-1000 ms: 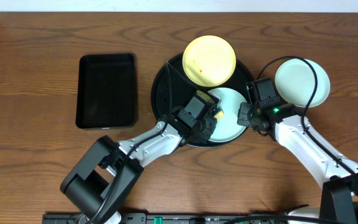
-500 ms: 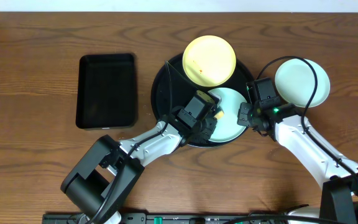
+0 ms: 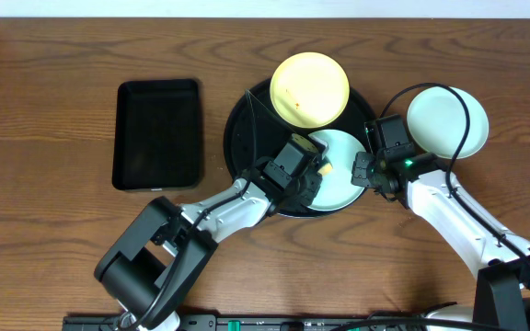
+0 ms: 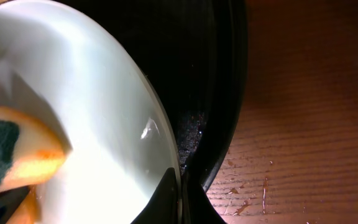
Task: Clean dirty plates on tray and stack at the side
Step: 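Scrub the tilted pale green plate with the sponge in the left gripper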
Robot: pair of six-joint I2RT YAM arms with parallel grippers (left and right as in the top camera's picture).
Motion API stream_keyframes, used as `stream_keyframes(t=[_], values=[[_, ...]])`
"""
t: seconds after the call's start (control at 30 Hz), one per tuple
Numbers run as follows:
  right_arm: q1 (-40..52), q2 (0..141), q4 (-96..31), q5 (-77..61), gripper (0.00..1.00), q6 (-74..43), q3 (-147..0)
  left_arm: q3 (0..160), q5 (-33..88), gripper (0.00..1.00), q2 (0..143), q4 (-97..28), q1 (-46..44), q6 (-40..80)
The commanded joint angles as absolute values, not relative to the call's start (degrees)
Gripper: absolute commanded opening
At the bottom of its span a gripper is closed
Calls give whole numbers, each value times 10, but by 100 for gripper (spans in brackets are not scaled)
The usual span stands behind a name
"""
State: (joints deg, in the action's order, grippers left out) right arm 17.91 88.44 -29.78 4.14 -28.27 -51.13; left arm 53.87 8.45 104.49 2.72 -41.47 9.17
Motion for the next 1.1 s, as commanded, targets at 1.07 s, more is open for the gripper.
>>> stream_keyframes(t=[1.07], values=[[185,884,-302,44,1,-291,-508,549,-11,7,1126,184,-412,86]])
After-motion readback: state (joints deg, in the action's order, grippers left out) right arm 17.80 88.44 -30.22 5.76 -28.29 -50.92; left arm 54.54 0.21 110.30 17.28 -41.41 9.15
